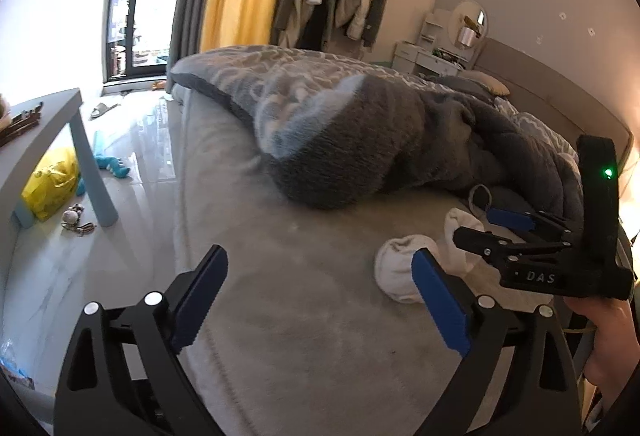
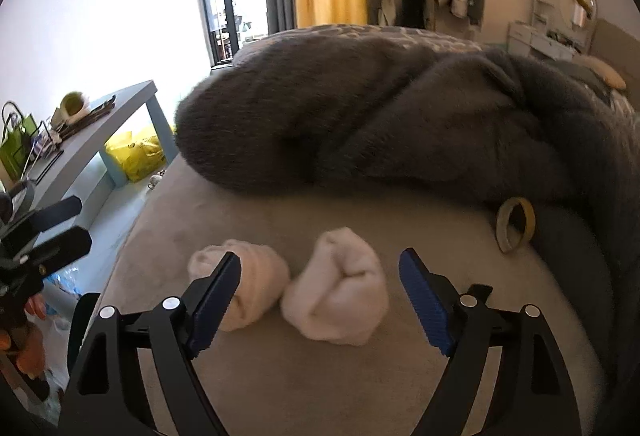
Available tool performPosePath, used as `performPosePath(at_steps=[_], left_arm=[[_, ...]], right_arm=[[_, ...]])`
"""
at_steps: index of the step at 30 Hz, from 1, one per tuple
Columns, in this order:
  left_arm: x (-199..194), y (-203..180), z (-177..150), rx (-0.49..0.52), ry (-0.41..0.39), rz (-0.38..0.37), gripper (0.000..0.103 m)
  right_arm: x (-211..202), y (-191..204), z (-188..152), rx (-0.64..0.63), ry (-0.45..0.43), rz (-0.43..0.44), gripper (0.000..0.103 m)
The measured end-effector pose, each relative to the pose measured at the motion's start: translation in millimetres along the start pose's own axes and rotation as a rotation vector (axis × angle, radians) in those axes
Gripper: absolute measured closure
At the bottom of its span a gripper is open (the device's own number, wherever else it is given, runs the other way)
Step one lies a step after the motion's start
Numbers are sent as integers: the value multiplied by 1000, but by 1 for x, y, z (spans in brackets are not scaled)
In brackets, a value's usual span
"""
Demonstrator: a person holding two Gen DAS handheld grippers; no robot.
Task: Collect trash
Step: 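Move both tools back over the bed toward the white rolled towels, then grasp a white rolled towel with each tool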
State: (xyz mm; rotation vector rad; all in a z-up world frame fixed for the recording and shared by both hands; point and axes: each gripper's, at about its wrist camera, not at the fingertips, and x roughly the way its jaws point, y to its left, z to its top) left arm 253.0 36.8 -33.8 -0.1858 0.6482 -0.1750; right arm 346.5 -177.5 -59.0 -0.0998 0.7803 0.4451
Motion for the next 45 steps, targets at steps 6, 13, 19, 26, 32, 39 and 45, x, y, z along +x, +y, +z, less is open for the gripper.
performPosePath(at_steps=[6,13,19,26,32,39,45], left_arm=[[18,-14,-3,1,44,-66,7],[40,-28,-9,1,100,-128,7],[56,-34,-10,-37,131,-146,8],[66,-46,-12,-27,153,-128,8],[75,-53,-14,-21,178,-80,15],[92,-61,-17,-23,219,-48,23],[99,-66,-20,-13,241,-8,42]], right_arm=[[18,-24,-18,90,48,49,21],[34,-36,-28,123,79,93,35],[37,-37,-34,115,91,137,47],[26,-37,-31,94,74,146,57],[10,-60,-31,122,47,126,58],[-6,-82,-37,149,33,100,58],[-17,-86,-38,153,25,100,58]])
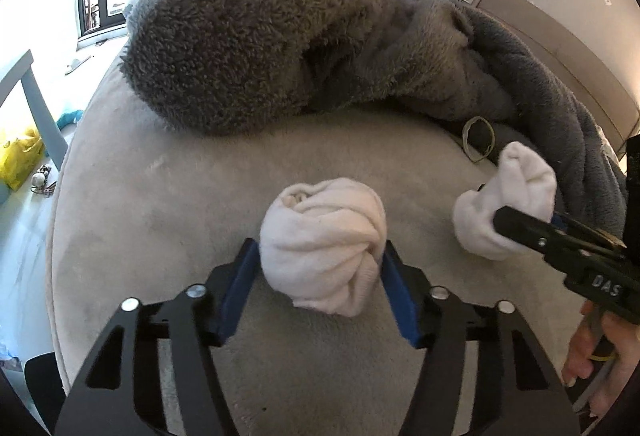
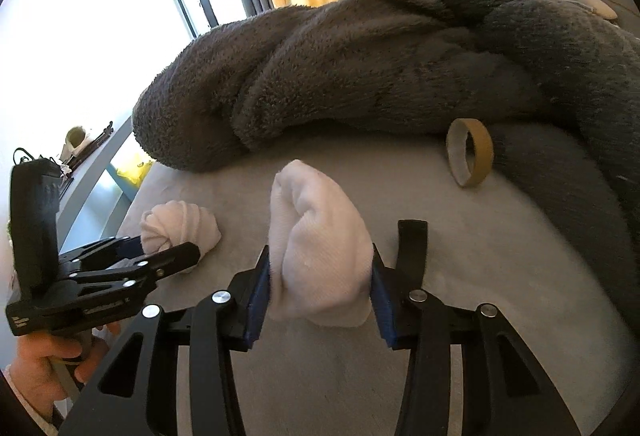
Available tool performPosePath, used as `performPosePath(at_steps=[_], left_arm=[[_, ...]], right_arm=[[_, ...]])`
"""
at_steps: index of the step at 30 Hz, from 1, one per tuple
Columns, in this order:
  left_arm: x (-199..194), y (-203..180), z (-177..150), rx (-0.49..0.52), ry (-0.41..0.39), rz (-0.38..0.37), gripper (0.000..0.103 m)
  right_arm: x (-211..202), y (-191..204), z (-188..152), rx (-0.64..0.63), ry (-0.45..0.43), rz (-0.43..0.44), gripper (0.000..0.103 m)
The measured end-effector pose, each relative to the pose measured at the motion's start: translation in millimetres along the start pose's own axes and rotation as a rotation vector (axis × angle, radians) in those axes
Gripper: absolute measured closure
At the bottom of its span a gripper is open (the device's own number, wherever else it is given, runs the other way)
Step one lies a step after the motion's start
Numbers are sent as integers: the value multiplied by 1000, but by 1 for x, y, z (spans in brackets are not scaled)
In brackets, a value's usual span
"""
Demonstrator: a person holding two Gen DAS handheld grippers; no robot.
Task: Collect trash
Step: 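Grasp a white rolled towel with each tool, then carry both white towels over the black bin with both tools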
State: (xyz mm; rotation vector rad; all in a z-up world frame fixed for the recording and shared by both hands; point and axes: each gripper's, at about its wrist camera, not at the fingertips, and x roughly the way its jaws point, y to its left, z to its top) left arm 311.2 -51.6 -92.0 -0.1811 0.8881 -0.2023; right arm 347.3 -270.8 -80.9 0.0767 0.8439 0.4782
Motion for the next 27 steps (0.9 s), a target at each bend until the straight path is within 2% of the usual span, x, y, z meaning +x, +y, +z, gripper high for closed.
performPosePath(at_steps=[4,8,19,27], left_arm=[[-4,-2,1,8,-4,-5,54],[-9,-3,1,3,-4,-18,59],[-41,-2,-16,61,-20,-5,61],[-72,26,-32,71,-39,65,61]], right_arm=[[-6,7,3,-18,-6,-5,58],[-15,13,4,-22,-15,-11,58],[-32,46,12,-44,-39,3,58],[-25,89,15,-104,-35,35,58]])
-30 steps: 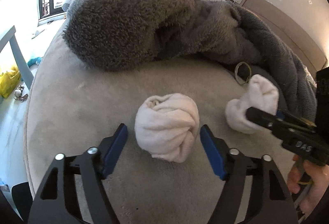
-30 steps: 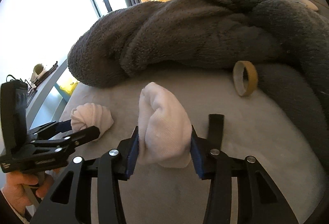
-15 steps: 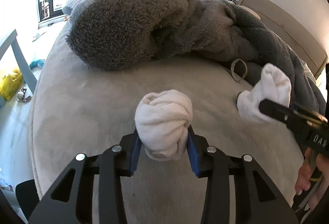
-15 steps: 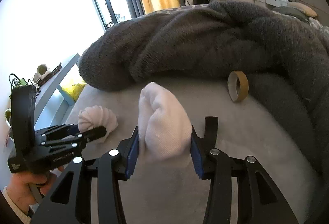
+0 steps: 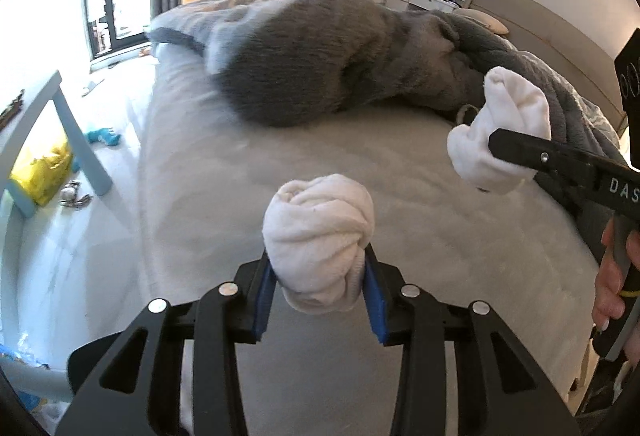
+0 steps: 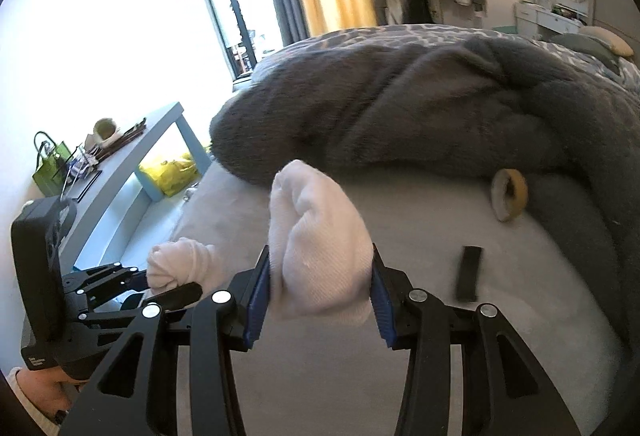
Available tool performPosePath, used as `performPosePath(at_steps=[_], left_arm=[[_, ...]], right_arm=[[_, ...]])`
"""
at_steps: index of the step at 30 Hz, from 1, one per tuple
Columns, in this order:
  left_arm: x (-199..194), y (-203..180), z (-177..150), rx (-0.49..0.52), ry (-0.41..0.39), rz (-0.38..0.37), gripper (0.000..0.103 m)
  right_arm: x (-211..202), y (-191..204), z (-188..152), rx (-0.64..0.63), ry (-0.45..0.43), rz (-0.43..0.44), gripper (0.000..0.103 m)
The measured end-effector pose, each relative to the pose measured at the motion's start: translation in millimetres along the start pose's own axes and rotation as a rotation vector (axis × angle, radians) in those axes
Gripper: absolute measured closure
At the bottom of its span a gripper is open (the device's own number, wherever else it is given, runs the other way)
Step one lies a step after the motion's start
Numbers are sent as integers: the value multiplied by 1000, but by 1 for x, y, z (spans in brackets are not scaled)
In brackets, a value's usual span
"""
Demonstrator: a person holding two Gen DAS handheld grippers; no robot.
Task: Collect trash
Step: 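Carry both white towels over the black bin with both tools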
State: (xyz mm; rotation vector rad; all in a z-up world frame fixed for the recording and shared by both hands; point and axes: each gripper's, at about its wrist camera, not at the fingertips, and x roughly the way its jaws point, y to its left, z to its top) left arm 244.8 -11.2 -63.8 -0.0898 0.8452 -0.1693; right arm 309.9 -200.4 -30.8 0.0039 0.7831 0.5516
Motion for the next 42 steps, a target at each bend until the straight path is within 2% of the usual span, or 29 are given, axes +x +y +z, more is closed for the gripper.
performPosePath(at_steps=[9,28,34,42], left_arm=[[-37,49,-11,-65,-41,67,61],[-89,141,-60,-170,-7,159,61],[-93,165,-76,-194,29,183,61],[-84,194,-98,-246,134,179,61]], right_arm=[[12,47,0,-31,17,45,58],[38,166,-3,-128,39,177,58],[48,194,-10,-142,61,208,58],[63,233,-18,-187,95,243,58]])
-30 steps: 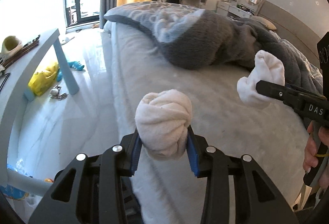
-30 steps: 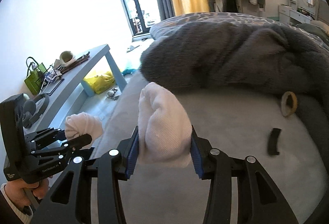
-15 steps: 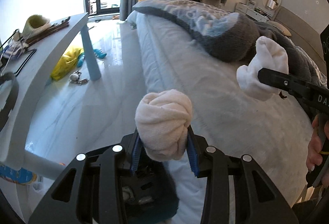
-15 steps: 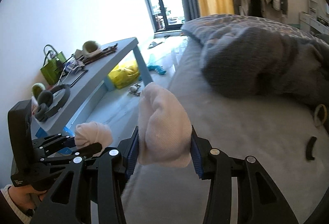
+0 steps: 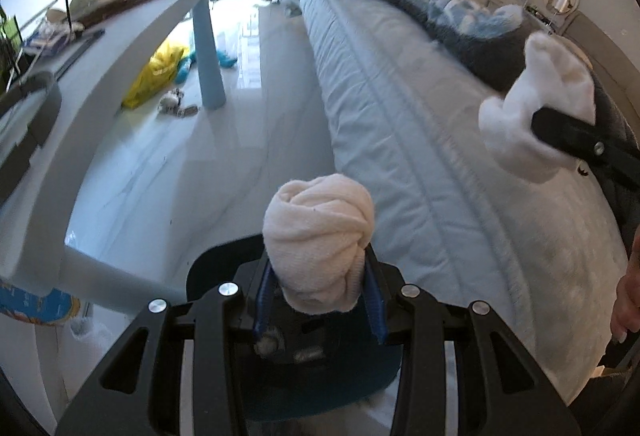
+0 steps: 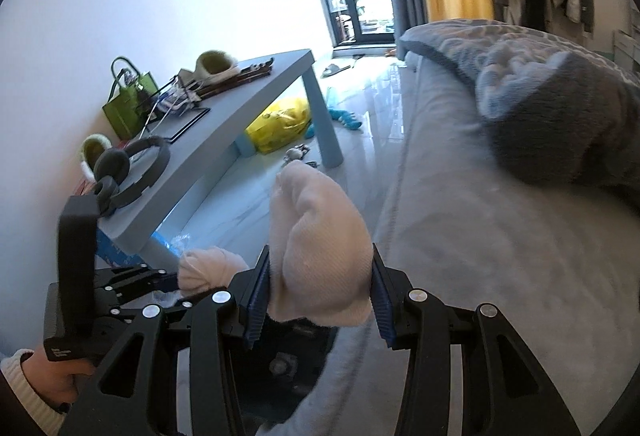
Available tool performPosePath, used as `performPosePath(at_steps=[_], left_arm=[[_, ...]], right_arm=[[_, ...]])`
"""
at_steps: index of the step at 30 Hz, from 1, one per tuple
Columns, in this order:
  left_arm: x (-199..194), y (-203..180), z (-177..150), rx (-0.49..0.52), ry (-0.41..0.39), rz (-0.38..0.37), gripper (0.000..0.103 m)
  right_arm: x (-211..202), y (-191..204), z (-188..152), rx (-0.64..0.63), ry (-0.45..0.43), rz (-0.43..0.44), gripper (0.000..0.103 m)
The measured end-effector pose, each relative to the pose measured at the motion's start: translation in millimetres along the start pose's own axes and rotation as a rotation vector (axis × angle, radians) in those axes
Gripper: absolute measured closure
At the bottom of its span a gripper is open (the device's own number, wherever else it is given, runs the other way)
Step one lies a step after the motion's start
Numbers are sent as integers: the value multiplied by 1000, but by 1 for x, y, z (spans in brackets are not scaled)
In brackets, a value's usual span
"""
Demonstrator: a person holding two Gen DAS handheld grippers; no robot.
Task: Collect trash
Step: 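Carry both white towels over the black bin with both tools, then open the left tool over the bin while the right tool releases its towel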
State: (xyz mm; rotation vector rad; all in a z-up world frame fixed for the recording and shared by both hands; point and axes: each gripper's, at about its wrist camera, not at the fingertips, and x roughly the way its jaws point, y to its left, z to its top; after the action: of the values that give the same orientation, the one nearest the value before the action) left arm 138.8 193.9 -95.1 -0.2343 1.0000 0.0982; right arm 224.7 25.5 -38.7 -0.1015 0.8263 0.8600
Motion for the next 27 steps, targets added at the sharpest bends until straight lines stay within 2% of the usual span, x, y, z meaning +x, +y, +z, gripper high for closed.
performPosePath(at_steps=[7,15,21,25,27], left_arm=[[21,19,-13,-33,118,1,61],[51,47,-35,-107,292,-22,60],[69,56,-54,-99,407,-20,60],[73,62,-62,-107,442,-28,58],[71,65,-63,-104,437,-39,51]], right_arm=[[26,21,-1,-29,45,20,58],[60,47,-4,-63,130,38,58],[79,60,-6,-72,173,51,58],[90,65,-7,-76,196,53,58],[94,66,-8,-72,207,53,58]])
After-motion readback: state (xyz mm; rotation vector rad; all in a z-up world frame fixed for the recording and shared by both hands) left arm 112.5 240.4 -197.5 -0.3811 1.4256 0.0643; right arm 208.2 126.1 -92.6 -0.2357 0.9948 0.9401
